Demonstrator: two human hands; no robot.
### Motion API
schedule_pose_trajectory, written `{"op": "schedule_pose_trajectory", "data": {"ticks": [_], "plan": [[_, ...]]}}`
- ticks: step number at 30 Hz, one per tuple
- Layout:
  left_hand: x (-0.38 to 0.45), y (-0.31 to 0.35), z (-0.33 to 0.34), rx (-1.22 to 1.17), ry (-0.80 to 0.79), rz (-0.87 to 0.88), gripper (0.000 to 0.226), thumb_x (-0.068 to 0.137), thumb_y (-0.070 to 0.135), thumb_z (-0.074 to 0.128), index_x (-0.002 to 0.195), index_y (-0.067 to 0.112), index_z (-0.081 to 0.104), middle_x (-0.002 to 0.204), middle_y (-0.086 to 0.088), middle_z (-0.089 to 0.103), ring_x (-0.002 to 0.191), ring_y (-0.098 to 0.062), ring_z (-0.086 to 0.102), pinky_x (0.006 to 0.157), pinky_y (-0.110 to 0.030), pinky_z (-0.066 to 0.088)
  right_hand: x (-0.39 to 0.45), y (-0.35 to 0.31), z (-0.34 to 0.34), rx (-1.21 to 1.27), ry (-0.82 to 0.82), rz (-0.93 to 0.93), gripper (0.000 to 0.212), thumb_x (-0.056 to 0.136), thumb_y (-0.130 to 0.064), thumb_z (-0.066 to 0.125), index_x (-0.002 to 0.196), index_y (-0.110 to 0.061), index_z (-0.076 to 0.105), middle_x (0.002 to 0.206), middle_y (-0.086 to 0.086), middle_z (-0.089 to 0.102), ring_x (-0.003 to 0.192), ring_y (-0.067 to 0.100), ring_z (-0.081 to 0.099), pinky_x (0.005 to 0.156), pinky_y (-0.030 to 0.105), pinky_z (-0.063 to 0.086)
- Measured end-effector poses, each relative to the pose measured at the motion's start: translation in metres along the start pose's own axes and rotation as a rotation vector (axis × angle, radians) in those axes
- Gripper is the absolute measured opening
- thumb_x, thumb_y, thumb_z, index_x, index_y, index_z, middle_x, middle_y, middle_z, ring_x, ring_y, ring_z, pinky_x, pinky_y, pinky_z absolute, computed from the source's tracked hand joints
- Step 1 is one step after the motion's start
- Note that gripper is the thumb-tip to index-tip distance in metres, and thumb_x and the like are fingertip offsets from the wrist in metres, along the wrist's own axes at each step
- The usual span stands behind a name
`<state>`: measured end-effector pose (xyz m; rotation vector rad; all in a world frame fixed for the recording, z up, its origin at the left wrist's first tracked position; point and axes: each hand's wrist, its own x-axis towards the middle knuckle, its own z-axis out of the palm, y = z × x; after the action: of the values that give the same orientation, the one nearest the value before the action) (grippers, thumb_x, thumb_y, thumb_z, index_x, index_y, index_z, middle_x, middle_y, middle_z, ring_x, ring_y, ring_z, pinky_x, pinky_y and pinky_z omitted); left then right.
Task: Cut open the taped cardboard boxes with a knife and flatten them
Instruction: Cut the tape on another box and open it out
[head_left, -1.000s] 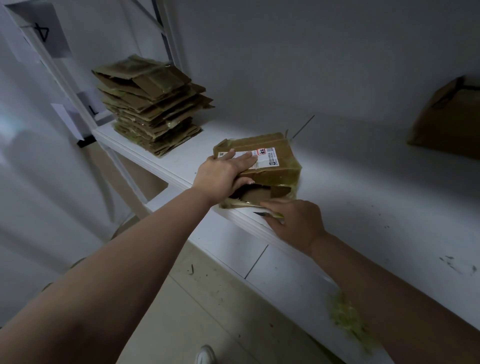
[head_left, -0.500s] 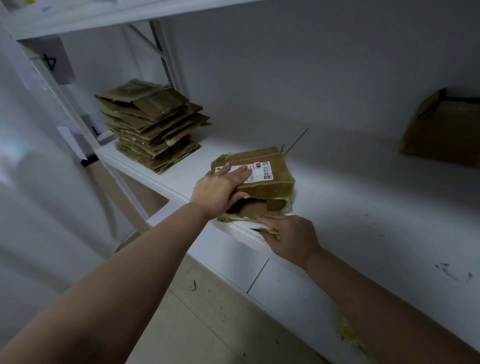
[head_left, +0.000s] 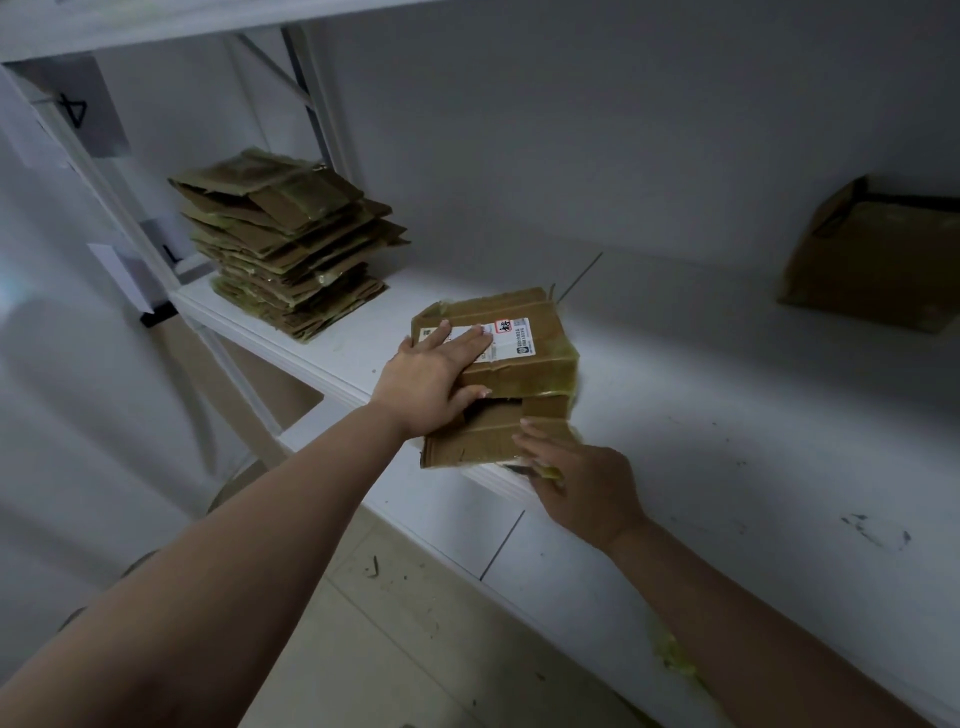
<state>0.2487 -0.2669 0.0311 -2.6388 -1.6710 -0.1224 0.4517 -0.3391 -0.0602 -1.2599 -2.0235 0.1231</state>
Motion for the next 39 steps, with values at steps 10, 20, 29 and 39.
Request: {"op": "schedule_pose_trajectory", "data": {"ticks": [10, 20, 29, 39], "plan": [[-0.002, -0.003, 0.007, 0.038, 0.032, 0.012, 0.096, 0.081, 0.071, 0.052, 0.152, 0.037, -0.003, 0.161, 0.007, 0.013, 0.149, -0.027, 0.003, 0.117, -0.056, 0.005, 0.003, 0.001, -0.003, -0.03, 0.248, 0.231, 0.026, 0.083, -0.025, 0.058, 0.102, -0.011, 0.072, 0.095, 0.003, 0.074, 0.073, 0.023, 0.07, 0.06, 0.022, 0.049], [-0.005, 0.009, 0.009, 0.335, 0.241, 0.013, 0.089, 0.073, 0.069, 0.063, 0.142, 0.031, 0.022, 0.15, -0.011, 0.027, 0.144, -0.033, 0.014, 0.116, -0.055, 0.002, 0.008, 0.012, -0.005, 0.216, 0.382, 0.685, 0.028, 0.084, -0.015, 0.064, 0.106, -0.007, 0.048, 0.097, 0.005, 0.057, 0.078, 0.023, 0.055, 0.065, 0.025, 0.034], [0.004, 0.021, 0.021, 0.184, 0.232, -0.003, 0.068, 0.087, 0.038, 0.063, 0.146, 0.03, 0.031, 0.14, -0.009, 0.044, 0.125, -0.032, 0.045, 0.1, -0.044, 0.042, 0.009, 0.013, -0.006, 0.344, 0.393, 0.614, 0.019, 0.086, -0.027, 0.059, 0.093, -0.015, 0.045, 0.084, 0.003, 0.056, 0.068, 0.017, 0.053, 0.06, 0.027, 0.043], [-0.007, -0.016, -0.004, 0.033, 0.164, 0.099, 0.08, 0.069, 0.032, 0.078, 0.14, 0.025, 0.044, 0.137, -0.006, 0.052, 0.118, -0.031, 0.053, 0.091, -0.039, 0.046, 0.007, 0.019, 0.0, 0.109, 0.192, 0.355, 0.028, 0.082, -0.036, 0.055, 0.091, -0.011, 0.065, 0.082, 0.006, 0.067, 0.073, 0.027, 0.059, 0.061, 0.029, 0.041]]}}
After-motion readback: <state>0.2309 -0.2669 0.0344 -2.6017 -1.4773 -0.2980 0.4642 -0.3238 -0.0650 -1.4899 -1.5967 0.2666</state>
